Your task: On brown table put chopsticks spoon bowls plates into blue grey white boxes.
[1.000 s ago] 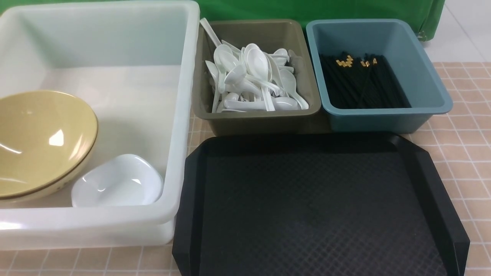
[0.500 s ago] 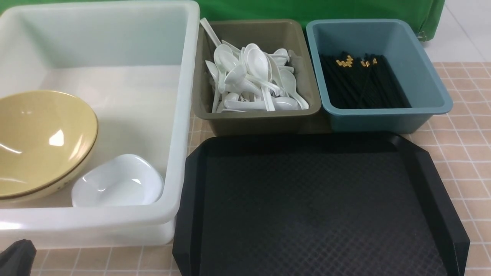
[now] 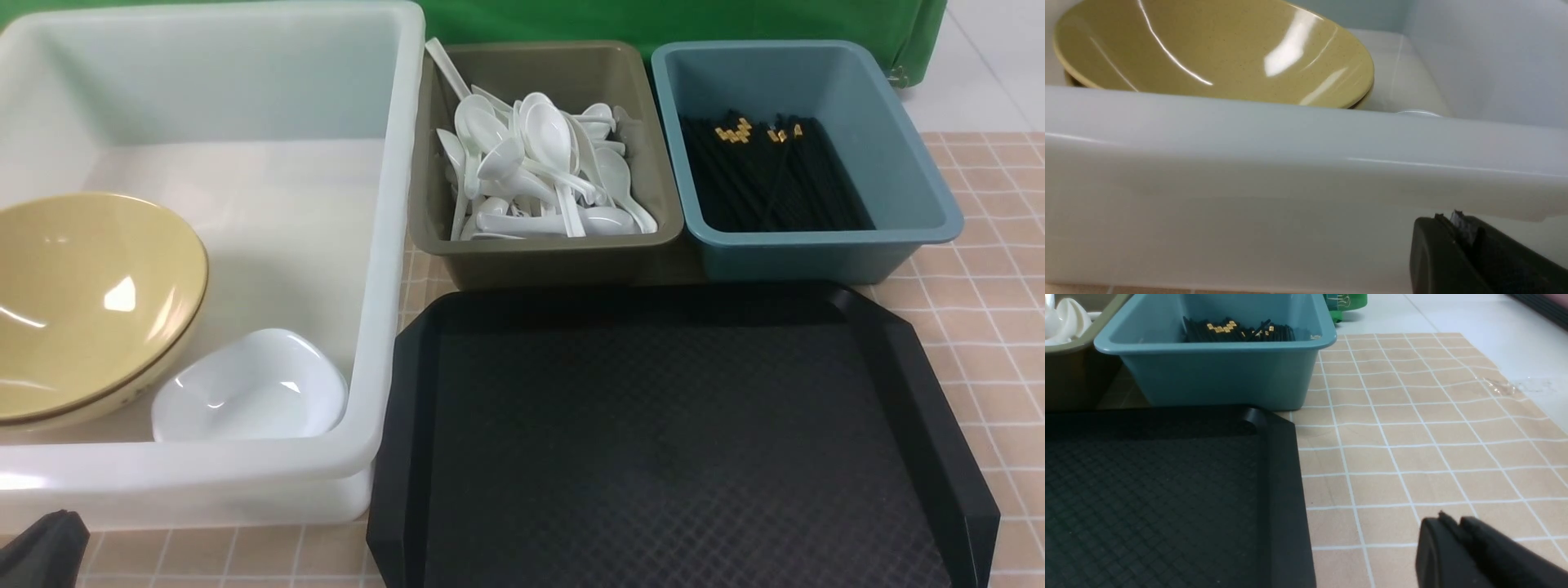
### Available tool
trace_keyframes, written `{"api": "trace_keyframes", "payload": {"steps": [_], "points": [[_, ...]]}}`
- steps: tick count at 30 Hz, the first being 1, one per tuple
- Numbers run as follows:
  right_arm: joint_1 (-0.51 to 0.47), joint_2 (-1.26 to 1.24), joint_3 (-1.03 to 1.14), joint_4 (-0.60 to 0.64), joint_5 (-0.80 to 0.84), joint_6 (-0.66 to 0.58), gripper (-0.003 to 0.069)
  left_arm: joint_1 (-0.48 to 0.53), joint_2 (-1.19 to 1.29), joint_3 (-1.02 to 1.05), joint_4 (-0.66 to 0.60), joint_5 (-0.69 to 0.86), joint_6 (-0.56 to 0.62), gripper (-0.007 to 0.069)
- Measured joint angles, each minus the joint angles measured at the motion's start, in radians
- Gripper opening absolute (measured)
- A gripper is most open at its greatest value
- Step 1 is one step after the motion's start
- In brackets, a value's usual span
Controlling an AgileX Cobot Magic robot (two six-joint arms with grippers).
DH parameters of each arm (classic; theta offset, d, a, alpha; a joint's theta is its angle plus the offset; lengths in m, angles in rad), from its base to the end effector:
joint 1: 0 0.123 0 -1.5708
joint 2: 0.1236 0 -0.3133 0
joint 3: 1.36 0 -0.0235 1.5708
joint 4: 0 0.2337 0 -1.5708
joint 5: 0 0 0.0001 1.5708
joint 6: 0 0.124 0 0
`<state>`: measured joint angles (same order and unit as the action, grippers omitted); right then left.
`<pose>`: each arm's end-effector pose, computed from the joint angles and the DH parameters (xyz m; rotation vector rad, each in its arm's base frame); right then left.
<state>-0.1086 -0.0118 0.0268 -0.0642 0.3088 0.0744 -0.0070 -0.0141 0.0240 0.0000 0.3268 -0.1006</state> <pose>0.0401 -0.0068 0.1692 0.1239 1.8033 -0.0855 0.0399 -0.0003 0.1680 -0.0852 1.8190 -0.0761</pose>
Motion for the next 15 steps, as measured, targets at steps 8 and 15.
{"api": "trace_keyframes", "payload": {"steps": [8,15], "points": [[0.000,0.000,0.000,0.000,0.000,0.000,0.0101,0.000,0.000,0.000,0.000,0.000,0.000,0.0005],[0.000,0.000,0.000,0.000,0.000,0.000,0.0109,0.000,0.000,0.000,0.000,0.000,0.000,0.0005]]}}
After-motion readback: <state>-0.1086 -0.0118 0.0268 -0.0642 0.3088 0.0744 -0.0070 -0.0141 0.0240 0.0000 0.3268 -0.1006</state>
